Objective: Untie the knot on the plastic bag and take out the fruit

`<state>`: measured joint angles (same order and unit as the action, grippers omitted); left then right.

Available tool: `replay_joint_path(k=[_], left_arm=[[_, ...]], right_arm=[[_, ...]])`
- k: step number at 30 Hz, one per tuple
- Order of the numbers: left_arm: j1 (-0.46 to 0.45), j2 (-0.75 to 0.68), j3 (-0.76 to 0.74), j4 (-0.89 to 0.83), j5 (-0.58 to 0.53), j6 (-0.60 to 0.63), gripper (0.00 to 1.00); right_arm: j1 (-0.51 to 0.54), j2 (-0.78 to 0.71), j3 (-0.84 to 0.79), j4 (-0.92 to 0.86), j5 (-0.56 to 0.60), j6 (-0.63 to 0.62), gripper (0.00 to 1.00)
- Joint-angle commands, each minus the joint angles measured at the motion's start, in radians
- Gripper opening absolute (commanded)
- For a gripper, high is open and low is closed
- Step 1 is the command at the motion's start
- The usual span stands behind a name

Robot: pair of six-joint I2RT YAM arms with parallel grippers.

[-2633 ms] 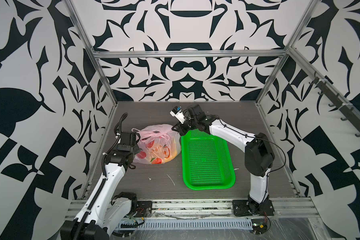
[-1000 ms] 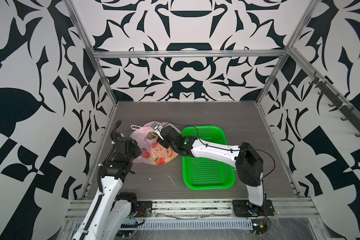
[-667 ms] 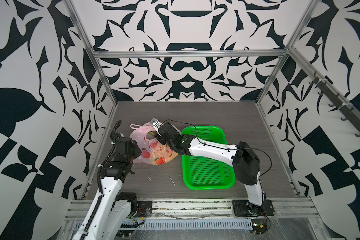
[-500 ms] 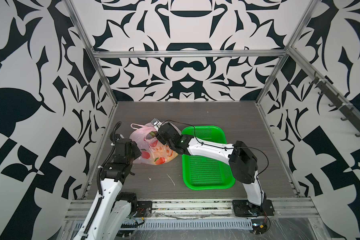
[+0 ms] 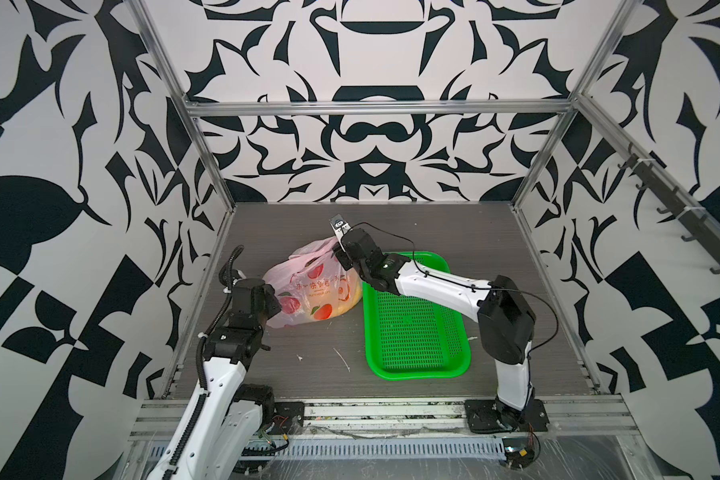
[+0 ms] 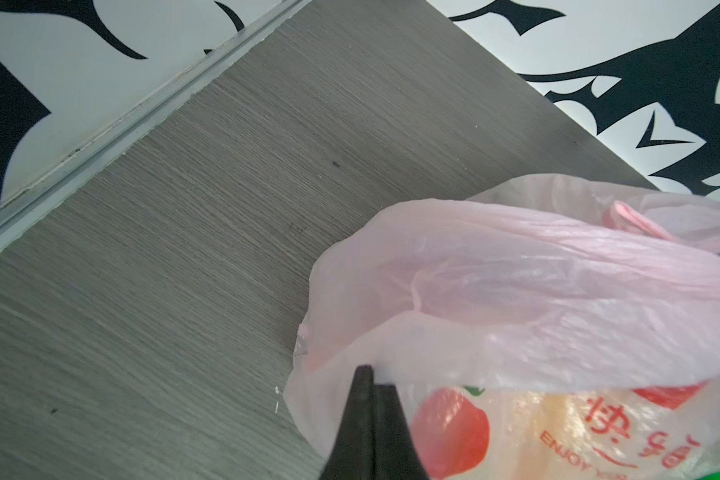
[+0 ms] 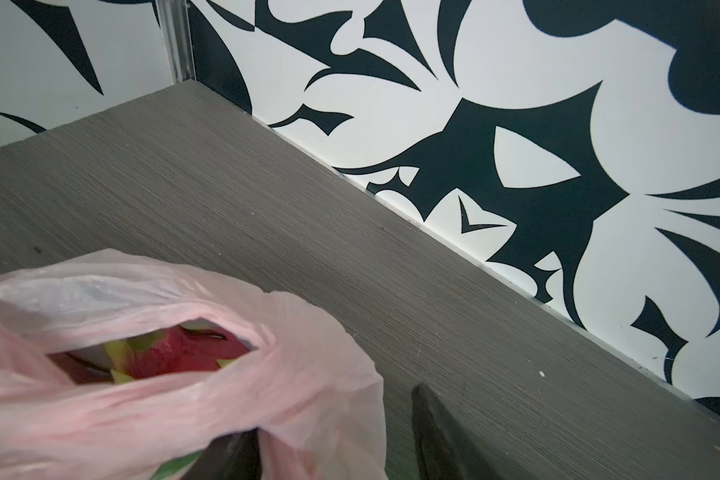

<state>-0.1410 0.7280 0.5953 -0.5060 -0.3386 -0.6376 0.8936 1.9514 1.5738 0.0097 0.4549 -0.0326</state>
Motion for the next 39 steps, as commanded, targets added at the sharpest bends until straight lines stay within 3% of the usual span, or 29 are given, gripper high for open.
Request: replay_joint_path(k=[1,4,6,12,19,25,31,39], left_arm=[[0.018,0.01,-0.019,-0.013,-0.049,-0.022,0.0],[0.02,0.022,-0.002,-0.01,-0.024,-0.019,0.0],[0.02,0.029,0.015,-0.01,0.002,-0.012,0.03],[0.02,0.076,0.114,-0.051,0.085,0.036,0.42],[0.005,0.132,0.255,-0.143,0.137,0.095,0.67],[-0.118,0.192,0.391,-0.284,0.022,0.152,0.9],[-0.28,0.35,0.569,-0.457,-0.148,0.202,0.95],[-0.325,0.515,0.652,-0.471,-0.288,0.279,0.96]], right_arm=[[-0.025,-0.057,-0.006,0.016,0.013,0.033,0.52],[-0.024,-0.07,-0.016,-0.004,-0.025,0.033,0.41],[-0.023,-0.079,-0.025,-0.012,-0.058,0.041,0.39],[-0.007,-0.116,-0.061,-0.03,-0.134,0.055,0.4],[0.005,-0.152,-0.087,-0.042,-0.162,0.058,0.5],[0.007,-0.151,-0.076,-0.053,-0.197,0.059,0.56],[0.007,-0.14,-0.061,-0.059,-0.223,0.06,0.56],[0.007,-0.15,-0.075,-0.041,-0.236,0.066,0.57]])
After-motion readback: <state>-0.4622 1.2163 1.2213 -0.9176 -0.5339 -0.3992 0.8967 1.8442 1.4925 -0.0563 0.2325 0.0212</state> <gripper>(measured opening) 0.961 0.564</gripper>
